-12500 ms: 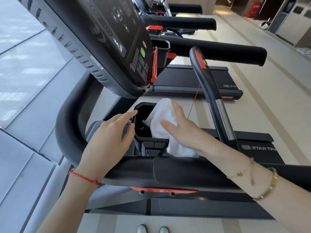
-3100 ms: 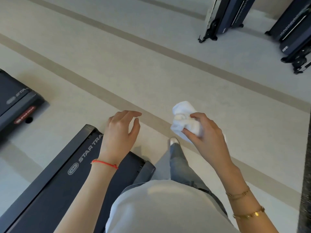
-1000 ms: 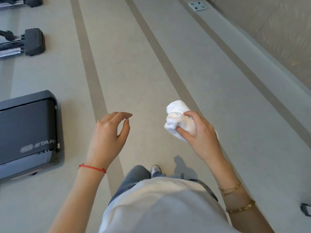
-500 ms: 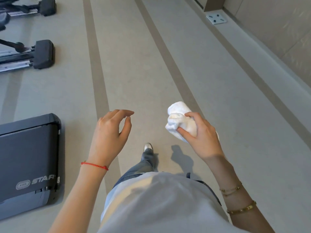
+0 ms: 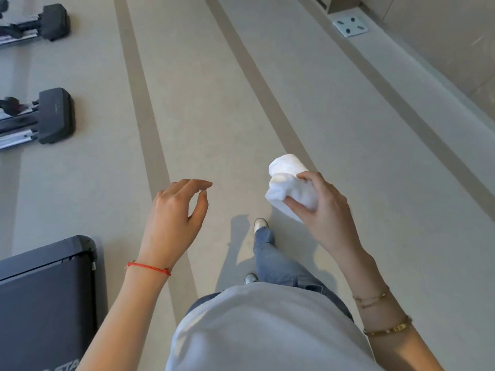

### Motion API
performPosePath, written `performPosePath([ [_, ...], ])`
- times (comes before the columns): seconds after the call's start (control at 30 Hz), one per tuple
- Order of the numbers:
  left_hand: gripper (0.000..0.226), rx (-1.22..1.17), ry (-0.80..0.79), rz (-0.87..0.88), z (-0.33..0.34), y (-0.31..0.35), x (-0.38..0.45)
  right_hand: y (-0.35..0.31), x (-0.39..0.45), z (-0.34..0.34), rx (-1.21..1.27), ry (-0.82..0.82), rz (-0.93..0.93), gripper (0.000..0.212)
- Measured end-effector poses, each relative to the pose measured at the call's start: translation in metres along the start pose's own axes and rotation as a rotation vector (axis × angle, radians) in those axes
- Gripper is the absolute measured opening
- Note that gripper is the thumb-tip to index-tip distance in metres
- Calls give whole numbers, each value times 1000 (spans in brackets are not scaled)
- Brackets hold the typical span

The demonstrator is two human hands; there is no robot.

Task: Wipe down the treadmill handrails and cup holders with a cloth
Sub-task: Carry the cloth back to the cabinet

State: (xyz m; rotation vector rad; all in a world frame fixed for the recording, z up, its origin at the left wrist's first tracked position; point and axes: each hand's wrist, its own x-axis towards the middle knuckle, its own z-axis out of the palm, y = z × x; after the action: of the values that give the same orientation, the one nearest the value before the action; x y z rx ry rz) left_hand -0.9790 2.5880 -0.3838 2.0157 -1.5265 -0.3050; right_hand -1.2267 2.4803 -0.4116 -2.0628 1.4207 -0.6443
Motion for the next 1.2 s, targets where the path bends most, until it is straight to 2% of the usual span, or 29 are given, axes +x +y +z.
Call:
performPosePath([
  [0.3,20,-20,34,-5,32,-46,197,12,203,37,20,-6,-7,47],
  [0.67,25,-7,100,63,52,-71,470,9,471,38,-8,5,-33,46],
  [0.97,20,-17,49,91,89,-104,665,28,651,72,-16,4,43,48],
  [1.2,20,-28,48,182,98,-121,864,18,835,81,-4,59,79,47],
])
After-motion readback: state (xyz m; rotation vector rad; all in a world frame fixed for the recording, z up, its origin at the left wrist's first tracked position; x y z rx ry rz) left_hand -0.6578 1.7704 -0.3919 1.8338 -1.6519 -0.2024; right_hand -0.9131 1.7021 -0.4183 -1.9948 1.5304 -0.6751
